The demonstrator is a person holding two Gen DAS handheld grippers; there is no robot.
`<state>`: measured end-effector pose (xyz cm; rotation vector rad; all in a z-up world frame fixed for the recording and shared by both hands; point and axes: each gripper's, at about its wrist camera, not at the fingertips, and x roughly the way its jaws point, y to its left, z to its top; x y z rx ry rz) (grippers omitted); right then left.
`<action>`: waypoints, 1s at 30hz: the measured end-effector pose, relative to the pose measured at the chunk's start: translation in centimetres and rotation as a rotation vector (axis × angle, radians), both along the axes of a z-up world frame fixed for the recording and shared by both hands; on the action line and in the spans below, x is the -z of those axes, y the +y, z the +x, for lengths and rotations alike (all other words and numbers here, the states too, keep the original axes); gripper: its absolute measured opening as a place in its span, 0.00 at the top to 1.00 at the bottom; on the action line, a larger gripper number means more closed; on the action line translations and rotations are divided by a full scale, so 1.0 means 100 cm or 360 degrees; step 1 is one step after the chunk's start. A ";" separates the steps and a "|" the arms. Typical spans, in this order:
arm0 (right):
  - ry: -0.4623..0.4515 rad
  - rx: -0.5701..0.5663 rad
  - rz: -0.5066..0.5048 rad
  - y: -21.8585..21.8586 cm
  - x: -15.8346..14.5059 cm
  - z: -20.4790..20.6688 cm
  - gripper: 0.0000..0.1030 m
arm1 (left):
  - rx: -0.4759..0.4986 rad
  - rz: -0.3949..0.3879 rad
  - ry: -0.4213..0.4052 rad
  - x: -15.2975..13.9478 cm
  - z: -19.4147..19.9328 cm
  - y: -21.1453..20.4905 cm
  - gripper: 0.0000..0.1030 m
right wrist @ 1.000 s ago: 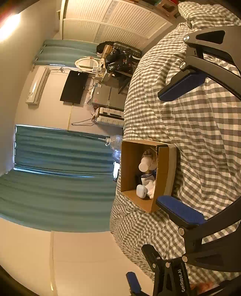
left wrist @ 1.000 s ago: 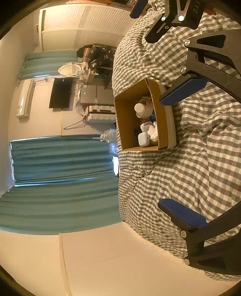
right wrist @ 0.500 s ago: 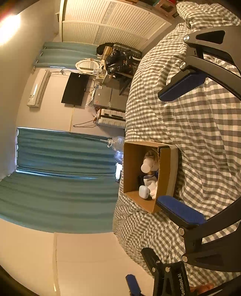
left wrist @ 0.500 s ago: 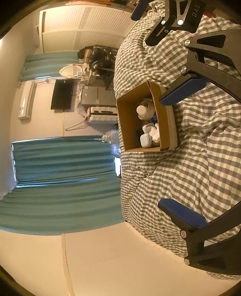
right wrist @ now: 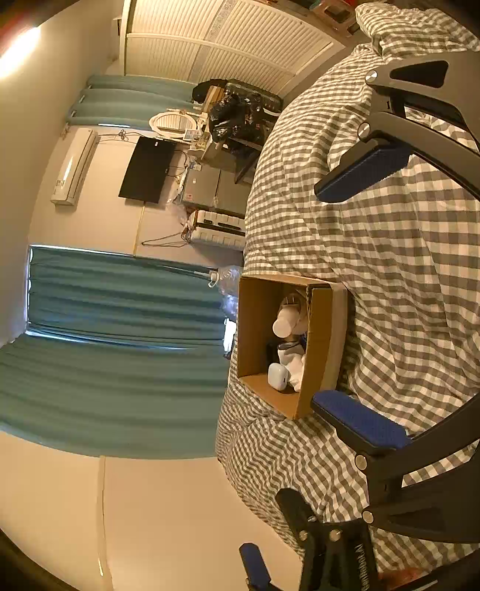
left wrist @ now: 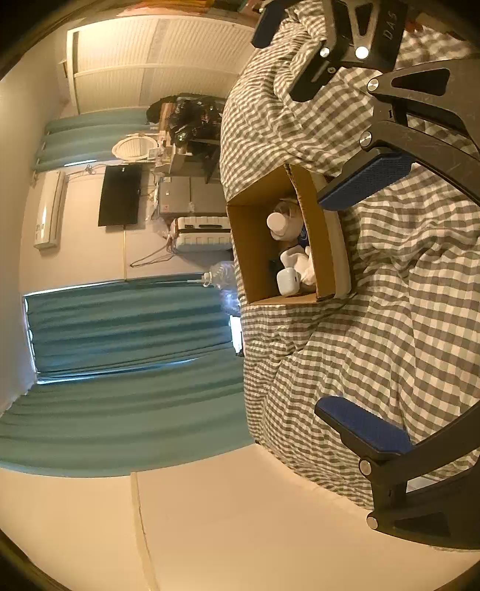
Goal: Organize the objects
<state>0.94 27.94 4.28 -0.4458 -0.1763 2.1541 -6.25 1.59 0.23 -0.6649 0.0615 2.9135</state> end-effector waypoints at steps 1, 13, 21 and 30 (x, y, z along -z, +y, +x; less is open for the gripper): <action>0.0000 0.0001 -0.0008 0.000 0.001 0.000 0.01 | -0.0006 0.0002 -0.0004 0.001 -0.001 0.000 0.00; 0.0018 0.0020 0.0000 -0.002 -0.002 0.004 0.01 | -0.0042 0.0127 -0.0019 -0.001 0.000 -0.015 0.00; -0.0004 0.0028 -0.0013 0.000 0.002 0.002 0.01 | -0.0008 0.0065 0.0017 0.001 0.005 -0.005 0.00; -0.0014 0.0051 -0.0030 0.003 0.004 0.002 0.01 | -0.0009 0.0061 0.0013 0.003 0.005 -0.002 0.00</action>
